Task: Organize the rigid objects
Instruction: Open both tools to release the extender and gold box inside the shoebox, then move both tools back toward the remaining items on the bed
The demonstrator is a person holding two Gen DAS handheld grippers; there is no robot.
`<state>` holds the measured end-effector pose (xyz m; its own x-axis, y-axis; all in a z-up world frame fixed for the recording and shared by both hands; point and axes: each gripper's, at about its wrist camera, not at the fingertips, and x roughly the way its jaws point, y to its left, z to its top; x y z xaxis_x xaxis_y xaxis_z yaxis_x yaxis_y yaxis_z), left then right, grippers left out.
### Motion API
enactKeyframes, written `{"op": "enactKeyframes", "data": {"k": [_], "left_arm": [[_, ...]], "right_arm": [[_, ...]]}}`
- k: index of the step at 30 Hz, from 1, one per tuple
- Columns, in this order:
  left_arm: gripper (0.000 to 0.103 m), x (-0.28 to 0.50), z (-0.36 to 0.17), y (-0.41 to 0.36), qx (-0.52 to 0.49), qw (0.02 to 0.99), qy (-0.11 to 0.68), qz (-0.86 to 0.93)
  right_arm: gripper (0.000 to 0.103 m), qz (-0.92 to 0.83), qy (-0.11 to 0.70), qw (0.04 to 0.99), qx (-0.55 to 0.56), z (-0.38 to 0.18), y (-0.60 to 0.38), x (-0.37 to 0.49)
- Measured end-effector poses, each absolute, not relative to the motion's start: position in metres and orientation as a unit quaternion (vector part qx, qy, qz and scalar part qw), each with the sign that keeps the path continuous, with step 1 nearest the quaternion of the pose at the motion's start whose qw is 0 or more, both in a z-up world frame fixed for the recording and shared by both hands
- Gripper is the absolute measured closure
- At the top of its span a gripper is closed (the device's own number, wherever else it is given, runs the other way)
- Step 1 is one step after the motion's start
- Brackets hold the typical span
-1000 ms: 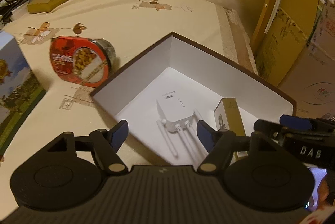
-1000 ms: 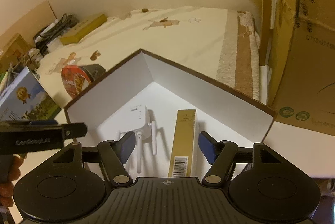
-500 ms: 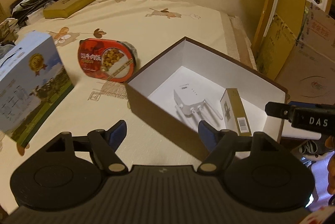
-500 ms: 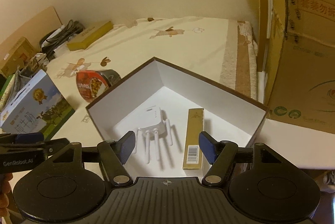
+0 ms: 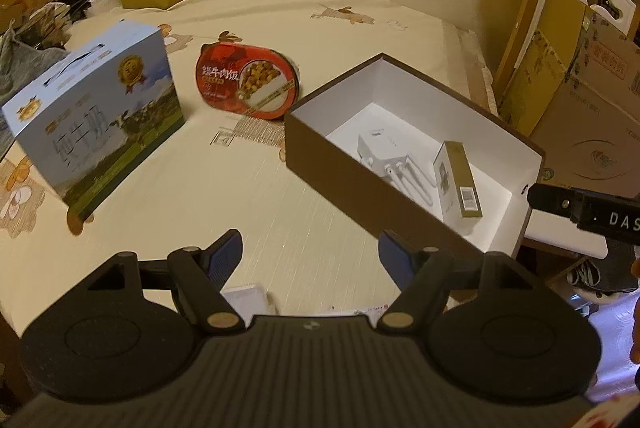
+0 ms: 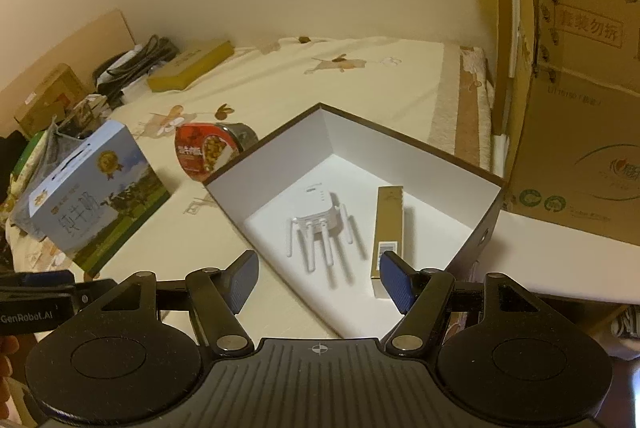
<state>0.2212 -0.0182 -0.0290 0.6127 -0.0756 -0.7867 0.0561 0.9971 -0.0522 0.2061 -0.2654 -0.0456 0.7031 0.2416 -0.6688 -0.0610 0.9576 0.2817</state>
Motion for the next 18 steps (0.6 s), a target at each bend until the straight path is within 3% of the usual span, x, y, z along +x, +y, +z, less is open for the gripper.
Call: {"op": "enactKeyframes", "data": {"k": [18], "left_arm": [[0.032,0.174,-0.027,0.003,-0.024,0.896,0.443,-0.012]], "right_arm": [[0.039,0.11,0.4,0.902,0.121,-0.036,-0.245,0.17]]}}
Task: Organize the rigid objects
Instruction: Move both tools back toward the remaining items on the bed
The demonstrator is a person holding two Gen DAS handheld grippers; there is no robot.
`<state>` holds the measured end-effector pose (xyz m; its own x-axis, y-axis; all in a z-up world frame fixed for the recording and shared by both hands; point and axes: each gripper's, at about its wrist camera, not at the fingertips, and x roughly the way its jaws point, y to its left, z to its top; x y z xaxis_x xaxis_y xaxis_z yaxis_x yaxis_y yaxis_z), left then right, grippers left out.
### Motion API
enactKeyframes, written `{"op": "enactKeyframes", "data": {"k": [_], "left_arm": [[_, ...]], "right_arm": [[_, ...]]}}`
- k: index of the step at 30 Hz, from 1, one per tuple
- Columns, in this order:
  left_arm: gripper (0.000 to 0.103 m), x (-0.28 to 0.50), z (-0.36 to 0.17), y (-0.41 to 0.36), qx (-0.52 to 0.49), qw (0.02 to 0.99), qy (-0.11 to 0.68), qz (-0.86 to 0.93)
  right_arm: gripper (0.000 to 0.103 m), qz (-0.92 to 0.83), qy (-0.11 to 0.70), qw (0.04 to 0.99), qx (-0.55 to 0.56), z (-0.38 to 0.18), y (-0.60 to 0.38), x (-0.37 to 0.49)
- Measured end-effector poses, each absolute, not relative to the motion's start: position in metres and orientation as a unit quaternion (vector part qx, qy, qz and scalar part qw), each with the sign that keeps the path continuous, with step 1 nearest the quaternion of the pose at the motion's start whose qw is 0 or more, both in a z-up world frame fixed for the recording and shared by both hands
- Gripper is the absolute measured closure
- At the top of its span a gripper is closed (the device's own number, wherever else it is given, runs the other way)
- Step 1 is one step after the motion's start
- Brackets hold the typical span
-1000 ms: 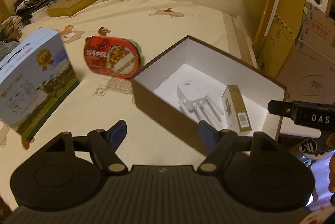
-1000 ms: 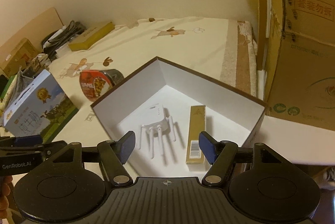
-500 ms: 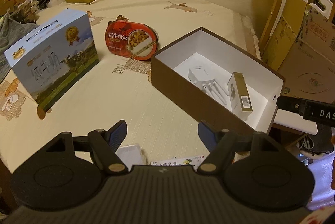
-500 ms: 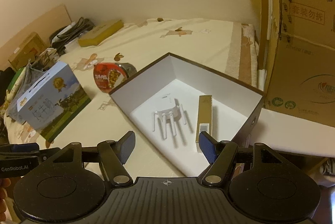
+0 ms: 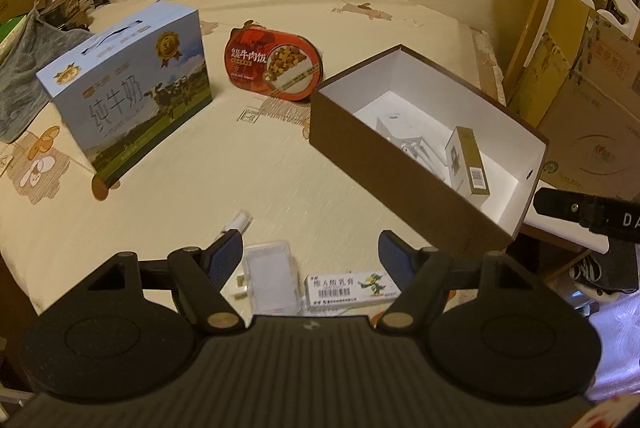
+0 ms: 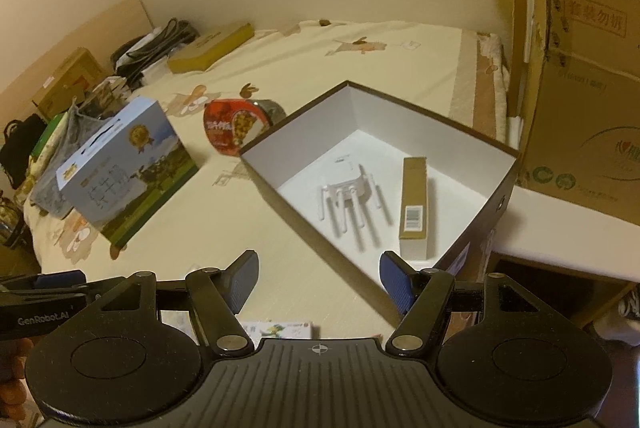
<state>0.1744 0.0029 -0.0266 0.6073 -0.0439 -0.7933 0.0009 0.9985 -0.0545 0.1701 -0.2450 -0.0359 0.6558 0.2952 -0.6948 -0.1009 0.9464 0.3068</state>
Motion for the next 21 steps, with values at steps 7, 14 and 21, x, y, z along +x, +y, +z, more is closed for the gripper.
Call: {"op": "enactKeyframes", "data": {"k": [7,14,21], "left_arm": [[0.032,0.155,-0.04,0.019,-0.034,0.891,0.453,0.004],[0.032,0.138,-0.064,0.04,-0.038,0.877,0.479,0.026],[0.033,0.124,-0.092,0.045,-0.041,0.86,0.509,0.031]], "right_arm": [[0.039,0.126,0.412,0.896,0.11,-0.044,-0.233,0.159],[0.039,0.142,0.436,0.882,0.105,-0.067,-0.219,0.152],[0.039,0.168,0.461,0.866,0.093,-0.092,-0.209,0.146]]}}
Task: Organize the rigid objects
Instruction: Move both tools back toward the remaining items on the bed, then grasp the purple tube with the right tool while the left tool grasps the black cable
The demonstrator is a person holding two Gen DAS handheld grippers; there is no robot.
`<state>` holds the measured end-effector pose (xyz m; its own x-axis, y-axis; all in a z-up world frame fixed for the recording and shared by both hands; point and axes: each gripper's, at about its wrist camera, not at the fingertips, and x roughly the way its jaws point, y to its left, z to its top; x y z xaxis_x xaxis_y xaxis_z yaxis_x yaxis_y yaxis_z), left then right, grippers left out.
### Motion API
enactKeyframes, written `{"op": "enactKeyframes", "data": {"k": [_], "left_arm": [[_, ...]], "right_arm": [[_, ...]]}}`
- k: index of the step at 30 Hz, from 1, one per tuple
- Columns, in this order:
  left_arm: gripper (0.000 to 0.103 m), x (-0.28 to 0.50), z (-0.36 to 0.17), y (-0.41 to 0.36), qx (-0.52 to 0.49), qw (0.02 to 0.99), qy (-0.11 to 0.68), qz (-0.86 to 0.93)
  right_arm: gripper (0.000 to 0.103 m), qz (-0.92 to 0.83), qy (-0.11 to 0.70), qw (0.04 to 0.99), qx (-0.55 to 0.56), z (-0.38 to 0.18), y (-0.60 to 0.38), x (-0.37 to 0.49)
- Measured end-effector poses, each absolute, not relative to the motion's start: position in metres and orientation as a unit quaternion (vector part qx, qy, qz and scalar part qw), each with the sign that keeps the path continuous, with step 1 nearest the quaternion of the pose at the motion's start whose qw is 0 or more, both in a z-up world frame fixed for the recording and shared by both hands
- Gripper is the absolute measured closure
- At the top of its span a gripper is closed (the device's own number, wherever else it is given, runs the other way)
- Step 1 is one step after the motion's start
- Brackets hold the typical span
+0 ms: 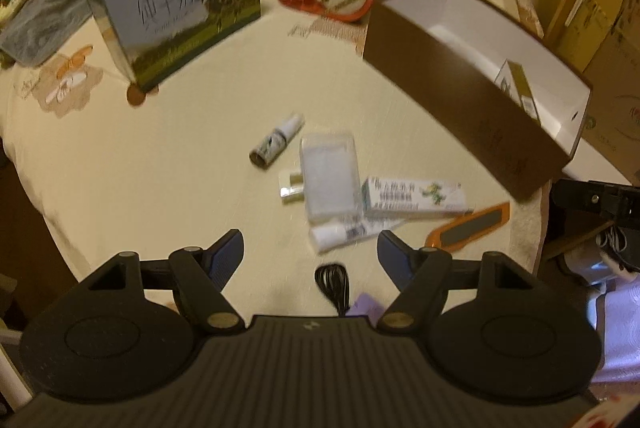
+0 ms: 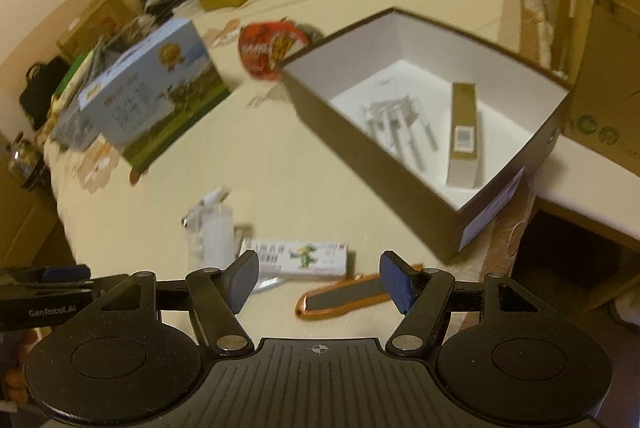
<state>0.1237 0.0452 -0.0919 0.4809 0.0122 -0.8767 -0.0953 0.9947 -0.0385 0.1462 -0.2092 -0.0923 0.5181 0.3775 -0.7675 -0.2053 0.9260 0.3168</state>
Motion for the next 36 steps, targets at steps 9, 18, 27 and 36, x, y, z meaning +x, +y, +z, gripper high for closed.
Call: {"op": "enactKeyframes", "data": {"k": [9,18,27,36], "left_arm": [[0.035,0.11,-0.133,0.051,-0.044,0.84,0.54,0.028],[0.035,0.108,-0.16,0.055,-0.044,0.829,0.557,0.026],[0.035,0.11,-0.172,0.065,-0.052,0.823,0.564,0.034],[0.035,0.11,-0.182,0.069,-0.054,0.818,0.572,0.039]], "right_arm": [[0.039,0.228,0.497,0.836,0.044,-0.133,-0.178,0.13],[0.042,0.292,0.526,0.798,-0.019,-0.178,-0.138,0.11],[0.056,0.333,0.546,0.767,-0.057,-0.207,-0.112,0.106],[0.07,0.343,0.558,0.751,-0.087,-0.233,-0.095,0.104]]}}
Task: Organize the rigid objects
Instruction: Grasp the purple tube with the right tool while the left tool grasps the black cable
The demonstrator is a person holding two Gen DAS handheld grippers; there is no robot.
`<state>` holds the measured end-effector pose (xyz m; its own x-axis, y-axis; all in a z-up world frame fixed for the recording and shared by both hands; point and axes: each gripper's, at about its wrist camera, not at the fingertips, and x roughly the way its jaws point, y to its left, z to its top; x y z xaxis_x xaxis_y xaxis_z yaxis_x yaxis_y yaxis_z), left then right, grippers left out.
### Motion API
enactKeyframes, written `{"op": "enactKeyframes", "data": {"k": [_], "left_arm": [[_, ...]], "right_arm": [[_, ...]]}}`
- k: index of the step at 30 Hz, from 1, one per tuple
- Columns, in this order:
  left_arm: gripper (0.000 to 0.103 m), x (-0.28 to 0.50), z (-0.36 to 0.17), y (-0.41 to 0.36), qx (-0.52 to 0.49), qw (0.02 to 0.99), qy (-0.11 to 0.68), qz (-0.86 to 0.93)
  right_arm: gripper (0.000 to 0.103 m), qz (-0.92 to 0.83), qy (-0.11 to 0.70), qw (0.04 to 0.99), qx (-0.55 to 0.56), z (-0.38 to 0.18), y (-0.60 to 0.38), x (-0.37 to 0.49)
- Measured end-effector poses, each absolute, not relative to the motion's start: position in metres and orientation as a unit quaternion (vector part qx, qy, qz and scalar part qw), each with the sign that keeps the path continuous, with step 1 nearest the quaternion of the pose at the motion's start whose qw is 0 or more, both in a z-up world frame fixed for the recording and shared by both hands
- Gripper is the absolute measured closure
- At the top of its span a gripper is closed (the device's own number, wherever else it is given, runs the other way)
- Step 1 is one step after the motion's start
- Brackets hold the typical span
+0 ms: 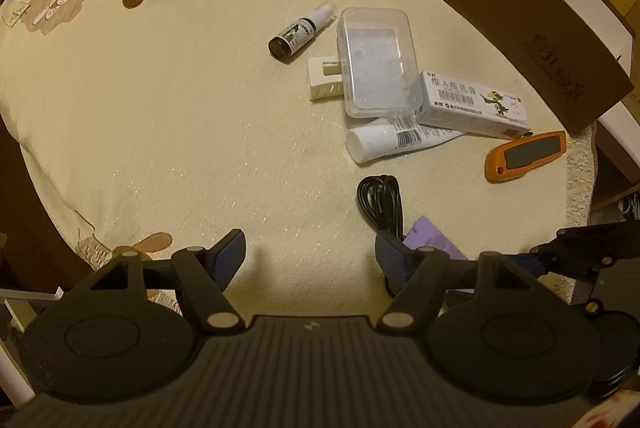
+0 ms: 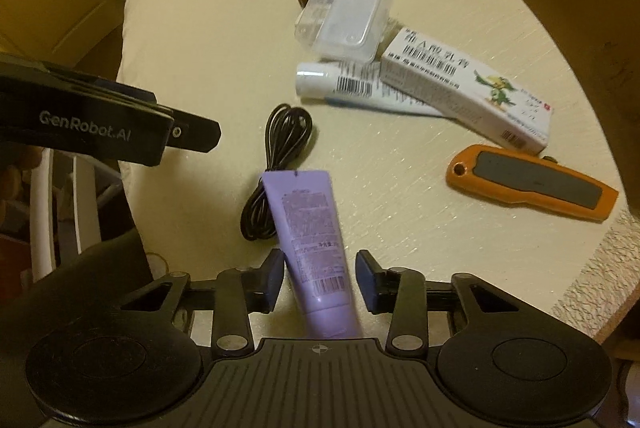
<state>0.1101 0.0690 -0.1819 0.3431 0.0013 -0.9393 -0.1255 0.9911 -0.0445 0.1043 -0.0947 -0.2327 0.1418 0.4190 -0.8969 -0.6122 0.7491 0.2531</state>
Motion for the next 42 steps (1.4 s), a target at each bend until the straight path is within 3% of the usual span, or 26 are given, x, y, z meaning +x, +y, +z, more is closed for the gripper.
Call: {"op": "enactKeyframes", "data": {"k": [8,16,22,27,32,42], "left_arm": [[0.036,0.113,-0.19,0.062,-0.048,0.813,0.579,0.032],[0.038,0.121,-0.199,0.046,-0.036,0.814,0.58,0.012],[0.047,0.129,-0.212,0.032,-0.032,0.817,0.576,-0.011],[0.067,0.137,-0.226,0.023,-0.016,0.813,0.582,-0.013],[0.079,0.139,-0.231,0.019,-0.006,0.817,0.576,-0.016],[0.085,0.137,-0.215,0.01,0.018,0.825,0.564,-0.027]], "right_arm": [[0.073,0.33,0.547,0.762,-0.105,-0.24,-0.102,0.104],[0.074,0.28,0.535,0.795,-0.054,-0.224,-0.137,0.113],[0.074,0.247,0.529,0.811,-0.024,-0.211,-0.156,0.123],[0.074,0.23,0.529,0.817,-0.006,-0.203,-0.168,0.13],[0.074,0.222,0.526,0.821,0.002,-0.199,-0.174,0.134],[0.074,0.219,0.511,0.831,0.019,-0.186,-0.179,0.143]]}}
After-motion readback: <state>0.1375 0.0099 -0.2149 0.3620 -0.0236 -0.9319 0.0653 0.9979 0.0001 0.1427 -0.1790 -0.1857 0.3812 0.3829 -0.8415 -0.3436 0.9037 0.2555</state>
